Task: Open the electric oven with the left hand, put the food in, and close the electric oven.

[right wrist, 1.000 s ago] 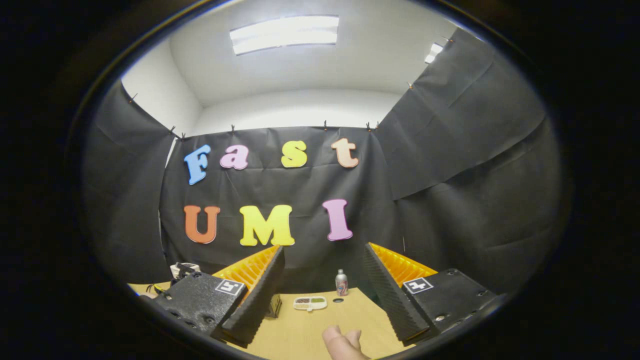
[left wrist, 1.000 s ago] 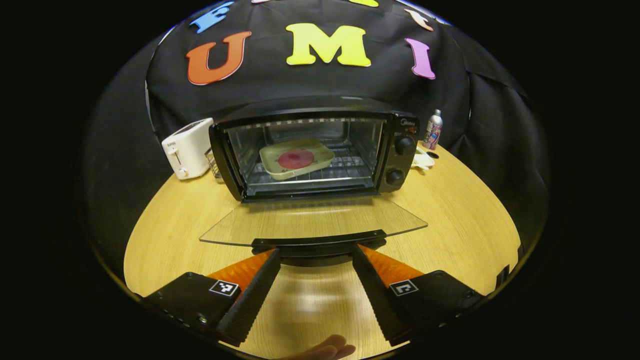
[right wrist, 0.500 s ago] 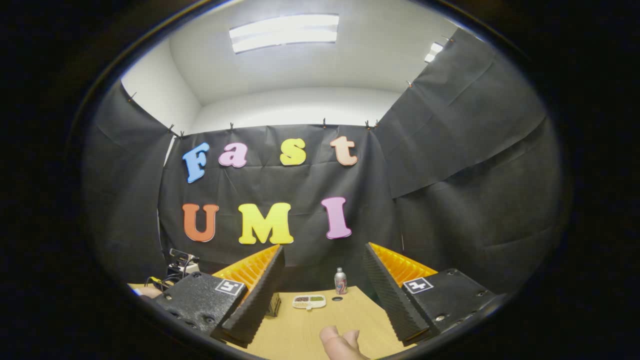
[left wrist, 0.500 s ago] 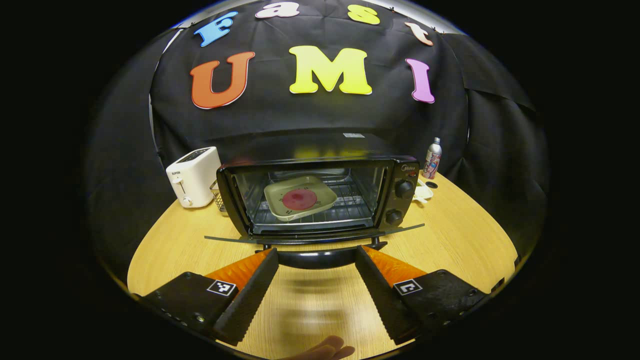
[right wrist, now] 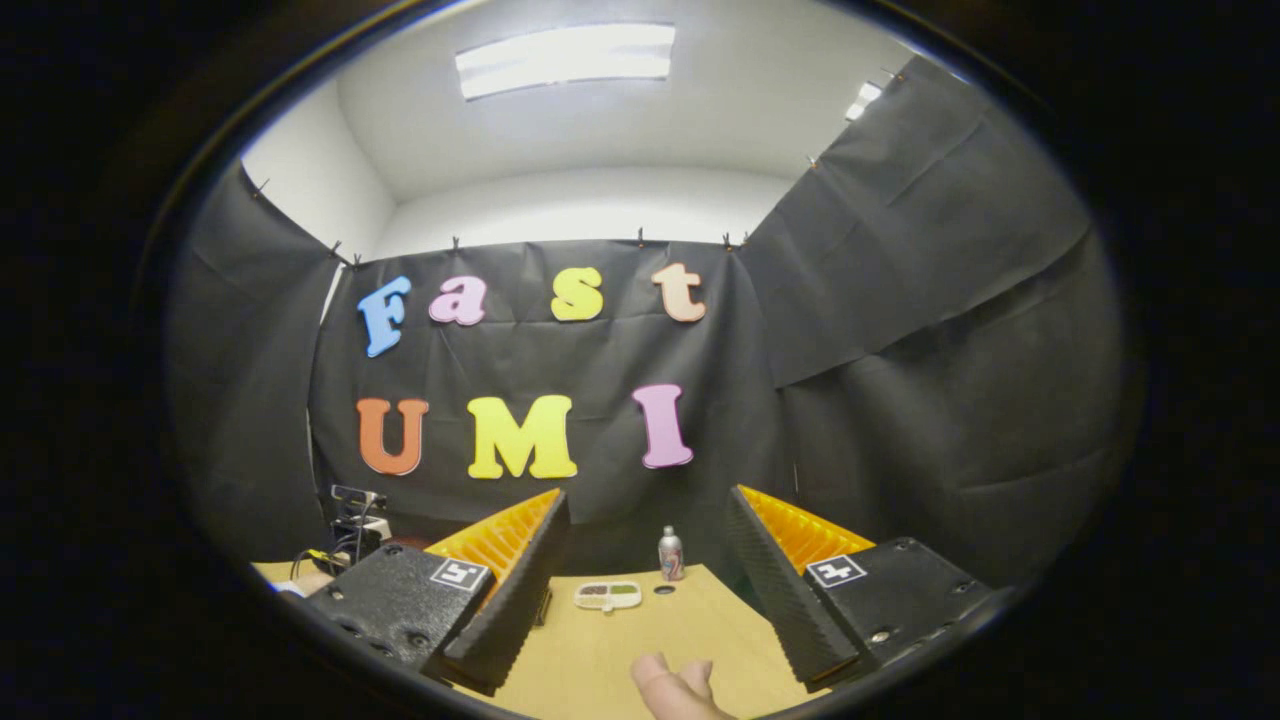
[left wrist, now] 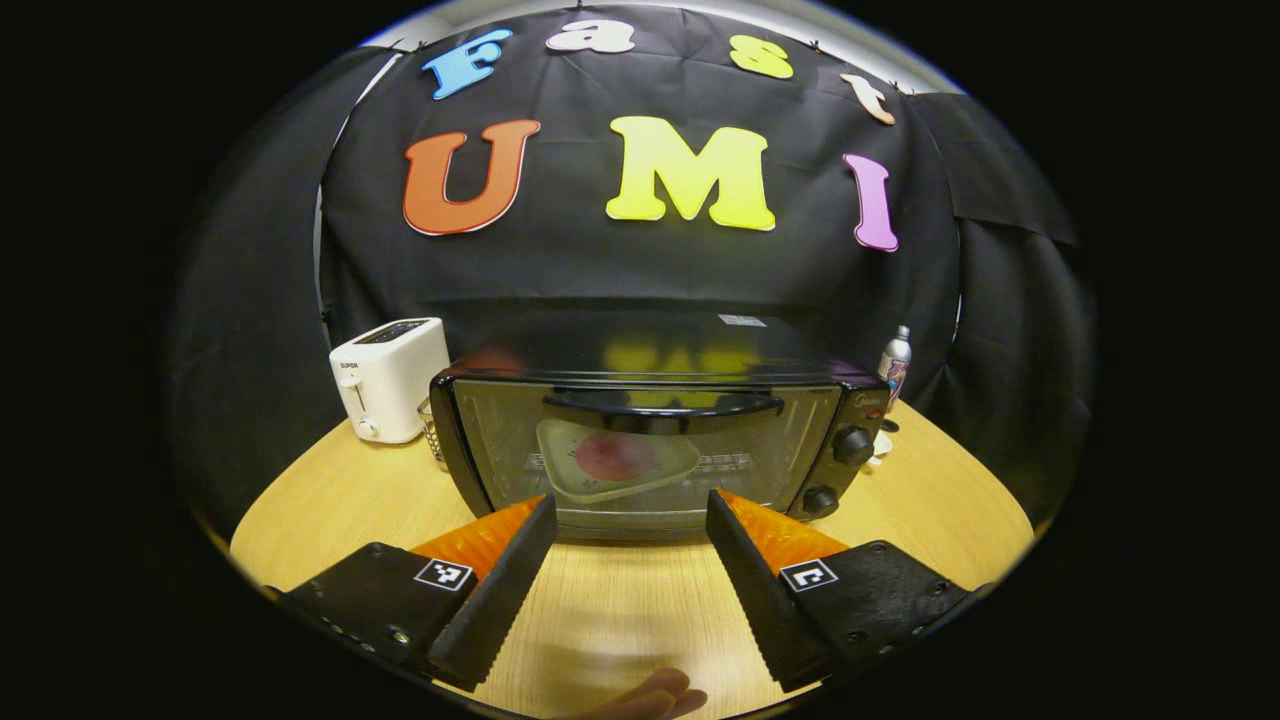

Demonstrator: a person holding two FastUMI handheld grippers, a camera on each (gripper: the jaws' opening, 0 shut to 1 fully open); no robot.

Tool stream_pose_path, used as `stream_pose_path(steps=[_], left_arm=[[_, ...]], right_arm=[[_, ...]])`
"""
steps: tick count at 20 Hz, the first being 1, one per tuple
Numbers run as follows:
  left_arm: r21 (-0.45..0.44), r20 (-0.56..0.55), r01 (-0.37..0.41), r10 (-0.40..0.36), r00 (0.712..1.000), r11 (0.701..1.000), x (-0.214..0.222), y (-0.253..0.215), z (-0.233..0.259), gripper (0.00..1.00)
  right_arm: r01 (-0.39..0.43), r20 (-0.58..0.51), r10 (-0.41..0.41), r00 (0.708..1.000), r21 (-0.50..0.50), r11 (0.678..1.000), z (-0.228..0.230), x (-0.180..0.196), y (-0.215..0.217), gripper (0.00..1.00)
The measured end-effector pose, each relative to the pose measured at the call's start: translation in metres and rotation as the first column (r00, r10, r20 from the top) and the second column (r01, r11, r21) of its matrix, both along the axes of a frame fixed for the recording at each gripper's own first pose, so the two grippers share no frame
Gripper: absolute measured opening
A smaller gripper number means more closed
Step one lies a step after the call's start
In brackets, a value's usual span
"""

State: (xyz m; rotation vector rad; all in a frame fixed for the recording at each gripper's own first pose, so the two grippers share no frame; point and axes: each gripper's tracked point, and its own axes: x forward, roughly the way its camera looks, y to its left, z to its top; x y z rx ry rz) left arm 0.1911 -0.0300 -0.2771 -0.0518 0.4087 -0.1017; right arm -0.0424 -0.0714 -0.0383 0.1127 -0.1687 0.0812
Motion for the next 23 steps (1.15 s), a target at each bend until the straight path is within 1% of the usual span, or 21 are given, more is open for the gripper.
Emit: stream_pose_path(steps=[2,5,7,9,10,11,12,16,17,18,19,20,21,22,23], left_arm=[[-0.008,0.036,0.003,-0.002,0.999,1.0,-0.015,0.0,0.017,0.96],[0.005,0.119,0.002,-0.002,0.993,1.0,-0.041,-0.002,0.059,0.96],[0.019,0.18,-0.013,0.009,0.984,1.0,-0.071,-0.002,0.092,0.96],[0.022,0.229,-0.045,0.039,0.973,0.999,-0.102,0.001,0.124,0.95],[0.017,0.25,-0.054,0.048,0.967,0.998,-0.117,0.001,0.138,0.95],[0.012,0.267,-0.06,0.054,0.962,0.998,-0.132,-0.001,0.152,0.95],[0.011,0.283,-0.062,0.057,0.957,0.998,-0.147,-0.003,0.163,0.95],[0.052,0.334,-0.073,0.052,0.941,0.996,-0.204,-0.002,0.187,0.95],[0.058,0.344,-0.076,0.051,0.937,0.995,-0.212,-0.002,0.193,0.95],[0.059,0.359,-0.077,0.051,0.932,0.995,-0.224,-0.003,0.2,0.95],[0.062,0.377,-0.075,0.046,0.925,0.995,-0.235,-0.004,0.206,0.95],[0.065,0.388,-0.08,0.049,0.92,0.995,-0.243,-0.003,0.21,0.95],[0.064,0.391,-0.083,0.052,0.919,0.994,-0.249,-0.003,0.21,0.95],[0.065,0.395,-0.083,0.051,0.917,0.994,-0.254,-0.004,0.211,0.95],[0.071,0.394,-0.074,0.04,0.918,0.995,-0.258,-0.007,0.212,0.85]], right_arm=[[0.001,-0.022,-0.001,1.0,0.004,1.0,-0.005,0.001,-0.001,0.96],[-0.006,-0.049,0.007,0.999,0.009,1.0,-0.01,0.0,0.002,0.96],[-0.012,-0.065,0.013,0.998,0.013,1.0,-0.014,0.0,0.004,0.96],[-0.016,-0.086,0.016,0.996,0.005,1.0,-0.018,-0.001,0.007,0.96],[-0.012,-0.089,0.012,0.996,-0.001,1.0,-0.018,-0.001,0.008,1.0],[-0.004,-0.086,0.004,0.996,-0.005,1.0,-0.016,-0.001,0.008,0.96],[0.002,-0.086,-0.002,0.996,-0.009,1.0,-0.014,-0.002,0.008,0.96],[-0.023,-0.093,0.017,0.995,-0.061,0.998,-0.02,-0.009,0.019,0.96],[-0.022,-0.096,0.015,0.995,-0.066,0.998,-0.02,-0.009,0.018,0.96],[-0.024,-0.102,0.017,0.995,-0.067,0.997,-0.021,-0.009,0.019,1.0],[-0.033,-0.11,0.025,0.994,-0.069,0.997,-0.023,-0.009,0.022,0.96],[-0.041,-0.118,0.032,0.992,-0.068,0.997,-0.025,-0.01,0.025,1.0],[-0.044,-0.127,0.035,0.991,-0.066,0.997,-0.028,-0.009,0.025,1.0],[-0.045,-0.136,0.036,0.99,-0.063,0.997,-0.03,-0.008,0.026,0.96],[-0.05,-0.144,0.041,0.989,-0.058,0.997,-0.032,-0.008,0.027,0.96]])
